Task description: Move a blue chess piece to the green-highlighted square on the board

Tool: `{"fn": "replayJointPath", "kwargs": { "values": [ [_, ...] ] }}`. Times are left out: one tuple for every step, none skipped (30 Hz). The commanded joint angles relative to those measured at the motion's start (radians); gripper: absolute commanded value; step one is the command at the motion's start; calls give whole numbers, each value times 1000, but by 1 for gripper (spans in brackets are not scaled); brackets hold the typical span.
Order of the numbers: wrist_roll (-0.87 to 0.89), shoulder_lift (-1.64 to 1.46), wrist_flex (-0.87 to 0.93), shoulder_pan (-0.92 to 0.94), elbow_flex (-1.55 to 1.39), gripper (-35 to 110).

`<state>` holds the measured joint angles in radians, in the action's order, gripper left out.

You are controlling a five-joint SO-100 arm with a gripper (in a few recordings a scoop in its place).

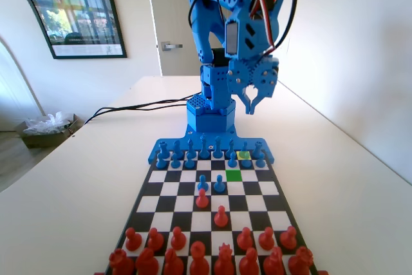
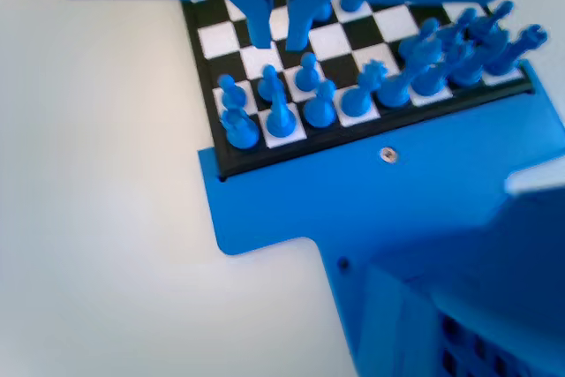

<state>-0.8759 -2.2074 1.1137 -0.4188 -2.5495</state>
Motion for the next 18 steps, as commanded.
{"fn": "replayJointPath", "kwargs": {
  "values": [
    [-17,18,-32,-3,-14,6],
    [-18,28,-43,-2,-14,6],
    [-18,43,-52,-2,-11,6],
    [-18,55,-60,-5,-6,7],
    [-20,64,-66,-6,-5,7],
    [-20,72,-74,-8,-5,7],
    [-21,80,-81,-9,-5,7],
    [-23,86,-89,-9,-6,7],
    [-25,89,-95,-9,-9,7],
    [-26,92,-106,-9,-17,7],
    [-28,95,-115,-9,-23,7],
    [-31,98,-121,-11,-29,7],
    [-32,101,-129,-11,-35,7],
    [-35,104,-133,-12,-41,7],
    [-38,107,-141,-14,-49,7],
    [-41,110,-147,-14,-55,7],
    [-43,114,-153,-12,-60,7],
    [-44,118,-160,-12,-64,7]
  ]
}}
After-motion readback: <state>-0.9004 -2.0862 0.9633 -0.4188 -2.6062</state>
